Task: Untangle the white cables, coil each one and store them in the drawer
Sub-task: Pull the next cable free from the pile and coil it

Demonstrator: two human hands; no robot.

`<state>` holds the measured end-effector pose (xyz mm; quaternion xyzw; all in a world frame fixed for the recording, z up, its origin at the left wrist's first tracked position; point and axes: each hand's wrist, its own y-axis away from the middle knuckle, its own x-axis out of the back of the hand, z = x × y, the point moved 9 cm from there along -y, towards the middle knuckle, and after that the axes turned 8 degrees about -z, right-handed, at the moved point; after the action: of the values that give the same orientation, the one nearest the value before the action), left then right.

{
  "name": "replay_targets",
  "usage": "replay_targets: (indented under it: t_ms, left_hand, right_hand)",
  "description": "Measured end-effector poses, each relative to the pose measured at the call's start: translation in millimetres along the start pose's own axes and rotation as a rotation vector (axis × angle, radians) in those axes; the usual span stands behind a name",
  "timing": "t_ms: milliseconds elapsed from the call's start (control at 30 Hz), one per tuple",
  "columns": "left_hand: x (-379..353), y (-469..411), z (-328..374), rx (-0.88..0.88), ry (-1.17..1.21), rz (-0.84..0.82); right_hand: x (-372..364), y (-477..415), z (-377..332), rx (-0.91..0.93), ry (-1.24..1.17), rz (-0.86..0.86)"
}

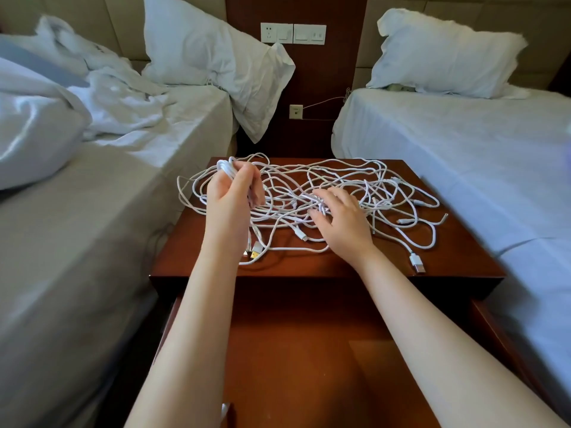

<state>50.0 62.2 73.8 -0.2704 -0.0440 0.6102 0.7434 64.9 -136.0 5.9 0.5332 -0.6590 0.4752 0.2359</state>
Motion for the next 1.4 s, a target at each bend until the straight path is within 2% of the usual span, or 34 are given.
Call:
replay_targets:
  t_ms: [133,200,267,367,467,600,733,867,1000,1200,1400]
  left_hand:
    - [-13,0,1,-0.029,0.066,-0.001]
    - [-17,0,-1,0.002,0.029,-0.01]
    - [-17,0,-4,0.039,-0.009,-0.008]
    - [-11,0,-4,0.061,-0.014,0.012]
    - [-5,1,-8,0.109,-0.091,0.006]
    - [-2,4,-33,0.31,-0.342,0.0]
    - [-28,9,-53,0.413,-0.31,-0.078]
    - [-56,17,-61,0.375,-0.465,-0.198]
    - [-90,25,-62,0.197,-0.759,-0.328]
    - [-111,21,-98,0.226,-1.184,-0.299]
    - [-90,-12,-81,0.167,-1.334,-0.188]
  right_hand:
    - [-2,0,2,-0.044,-0.036,-0.052]
    - [0,1,4,-0.067,-0.141,-0.029]
    - [7,4,7,-0.073,-0.275,0.048]
    - [25,8,5,-0.03,-0.316,0.19]
    - [45,5,9,-0.085,-0.397,0.288]
    - [74,5,7,-0.054,-0.262,0.447]
    - [84,12,6,-0.032,-0.237,0.406]
    - [89,19,7,-0.052,-0.23,0.367]
    - [91,16,14,-0.088,-0.235,0.344]
    - [98,22,17,-0.038,-0.292,0.321]
    - [109,29,42,-0.102,-0.288,0.373]
